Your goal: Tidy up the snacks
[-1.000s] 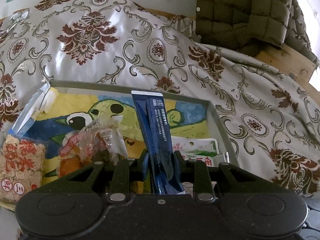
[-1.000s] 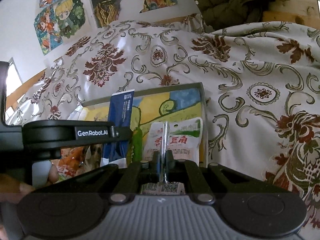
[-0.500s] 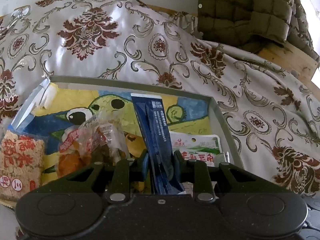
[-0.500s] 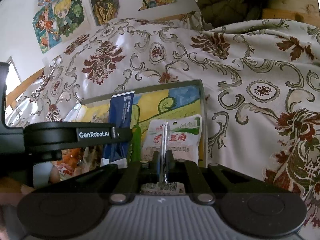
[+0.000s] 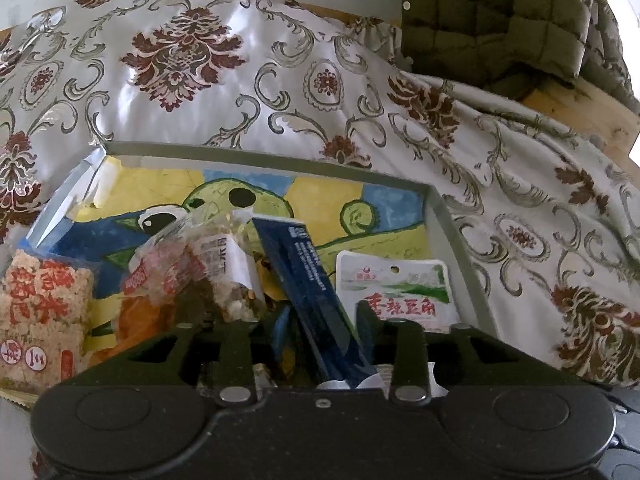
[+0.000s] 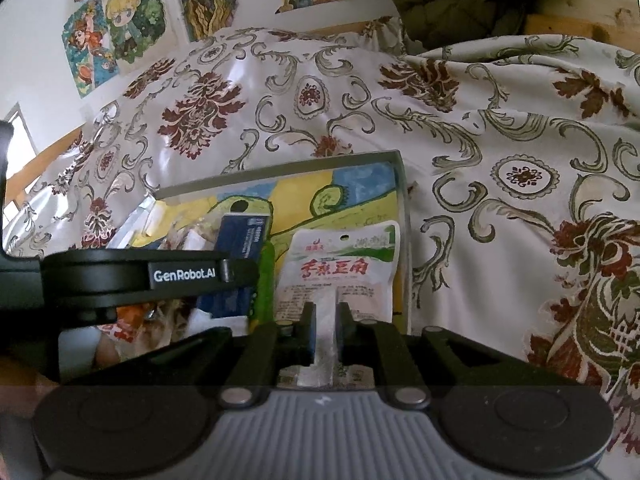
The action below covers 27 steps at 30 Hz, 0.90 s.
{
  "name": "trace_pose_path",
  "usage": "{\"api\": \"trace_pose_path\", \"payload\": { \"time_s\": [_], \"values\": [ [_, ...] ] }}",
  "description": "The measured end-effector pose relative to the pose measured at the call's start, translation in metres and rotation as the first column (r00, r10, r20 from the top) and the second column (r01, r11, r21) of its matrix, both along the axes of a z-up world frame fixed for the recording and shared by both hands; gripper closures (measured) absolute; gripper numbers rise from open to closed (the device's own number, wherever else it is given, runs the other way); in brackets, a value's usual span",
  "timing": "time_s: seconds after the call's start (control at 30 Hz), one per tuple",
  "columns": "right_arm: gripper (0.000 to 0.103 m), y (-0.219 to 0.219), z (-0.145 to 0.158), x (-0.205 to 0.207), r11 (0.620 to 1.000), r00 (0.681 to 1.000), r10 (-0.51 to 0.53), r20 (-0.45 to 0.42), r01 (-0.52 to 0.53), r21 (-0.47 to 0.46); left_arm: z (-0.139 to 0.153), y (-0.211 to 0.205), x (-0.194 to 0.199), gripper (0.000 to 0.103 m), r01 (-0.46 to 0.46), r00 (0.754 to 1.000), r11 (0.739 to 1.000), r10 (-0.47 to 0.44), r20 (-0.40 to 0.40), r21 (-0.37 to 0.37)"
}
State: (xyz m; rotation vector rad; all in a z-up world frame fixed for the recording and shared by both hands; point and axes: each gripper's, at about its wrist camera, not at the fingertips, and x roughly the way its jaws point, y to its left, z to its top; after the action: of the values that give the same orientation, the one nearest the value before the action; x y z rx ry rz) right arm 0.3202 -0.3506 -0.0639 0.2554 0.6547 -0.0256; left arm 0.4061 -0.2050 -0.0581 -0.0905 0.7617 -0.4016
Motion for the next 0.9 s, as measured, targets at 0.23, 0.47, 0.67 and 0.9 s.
{"api": "trace_pose_path", "payload": {
  "time_s": [0.23, 0.47, 0.67, 0.9],
  "values": [
    [0.070, -0.004, 0.012, -0.006, 1.000, 0.999, -0.016, 0.046, 0.016, 0.003, 0.023, 0.013, -0.006, 0.034, -0.040, 0.998, 0.997, 0.043, 0.054, -0.066],
    [0.039, -0.006, 0.030, -0.017, 1.000, 0.995, -0.020, 0.102, 0.020, 0.008, 0.054, 0.035, -0.023, 0.009, -0.106, 0.985, 0.989, 0.119, 0.128, -0.102],
    [0.015, -0.002, 0.052, -0.036, 1.000, 0.985, -0.015, 0.170, 0.017, -0.013, 0.077, 0.056, -0.046, 0.001, -0.152, 0.969, 0.984, 0.167, 0.181, -0.095],
    [0.003, 0.007, 0.081, -0.068, 0.999, 0.955, 0.006, 0.296, 0.009, -0.051, 0.096, 0.081, -0.086, 0.001, -0.215, 0.940, 0.973, 0.229, 0.252, -0.083]
  ]
}}
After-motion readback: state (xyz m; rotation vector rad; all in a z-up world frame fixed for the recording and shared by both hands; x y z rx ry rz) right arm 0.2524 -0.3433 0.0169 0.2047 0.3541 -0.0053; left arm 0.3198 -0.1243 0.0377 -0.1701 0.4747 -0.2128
